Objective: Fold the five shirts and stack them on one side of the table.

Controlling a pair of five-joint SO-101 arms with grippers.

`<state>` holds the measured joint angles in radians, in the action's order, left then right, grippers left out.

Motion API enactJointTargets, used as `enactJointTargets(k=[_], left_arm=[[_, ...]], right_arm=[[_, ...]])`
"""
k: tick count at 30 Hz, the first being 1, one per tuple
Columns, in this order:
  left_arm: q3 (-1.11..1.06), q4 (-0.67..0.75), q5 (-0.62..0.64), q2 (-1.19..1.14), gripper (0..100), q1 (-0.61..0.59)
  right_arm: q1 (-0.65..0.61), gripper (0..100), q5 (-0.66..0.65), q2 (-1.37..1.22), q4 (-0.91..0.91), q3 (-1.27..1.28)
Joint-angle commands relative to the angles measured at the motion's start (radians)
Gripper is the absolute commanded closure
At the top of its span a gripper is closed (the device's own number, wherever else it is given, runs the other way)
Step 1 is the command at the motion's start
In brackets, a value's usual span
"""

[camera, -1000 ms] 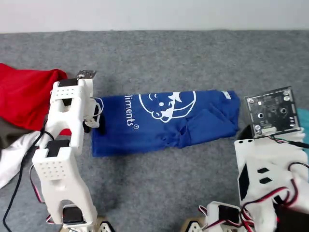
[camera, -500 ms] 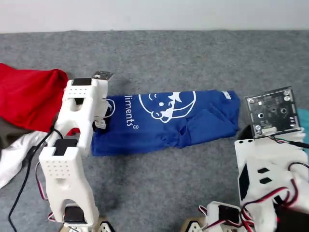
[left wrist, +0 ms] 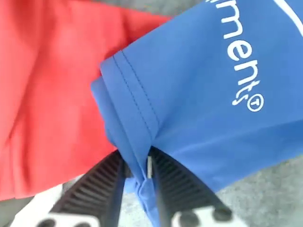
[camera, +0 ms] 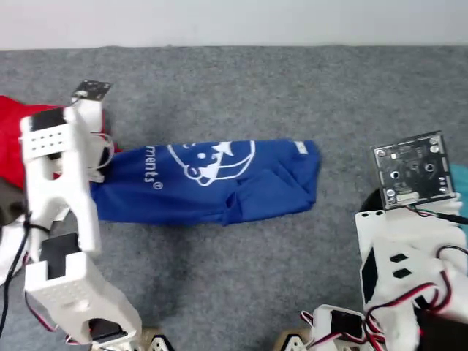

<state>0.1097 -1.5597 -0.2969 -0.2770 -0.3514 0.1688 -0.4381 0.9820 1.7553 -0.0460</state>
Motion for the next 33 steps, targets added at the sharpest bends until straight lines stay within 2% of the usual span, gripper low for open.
enactJointTargets(k=[1, 6, 14, 25, 33], left_arm=[[0.051, -0.009, -0.031, 0.068, 99, -0.012], [0.130, -0.072, -0.023, 0.066, 99, 0.104], [0.355, -0.195, 0.114, 0.064, 99, 0.361], [0.424, -0.140, 0.161, 0.041, 99, 0.750], [0.450, -0.023, 0.184, -0.098, 99, 0.884]], right_arm=[[0.004, 98.9, -0.006, 0.004, 0.038, -0.009], [0.002, 98.7, -0.008, -0.004, 0.038, -0.008], [0.002, 98.8, -0.008, 0.002, 0.038, -0.008], [0.007, 98.8, -0.008, 0.001, 0.038, -0.008], [0.008, 98.8, -0.008, -0.004, 0.038, -0.008]])
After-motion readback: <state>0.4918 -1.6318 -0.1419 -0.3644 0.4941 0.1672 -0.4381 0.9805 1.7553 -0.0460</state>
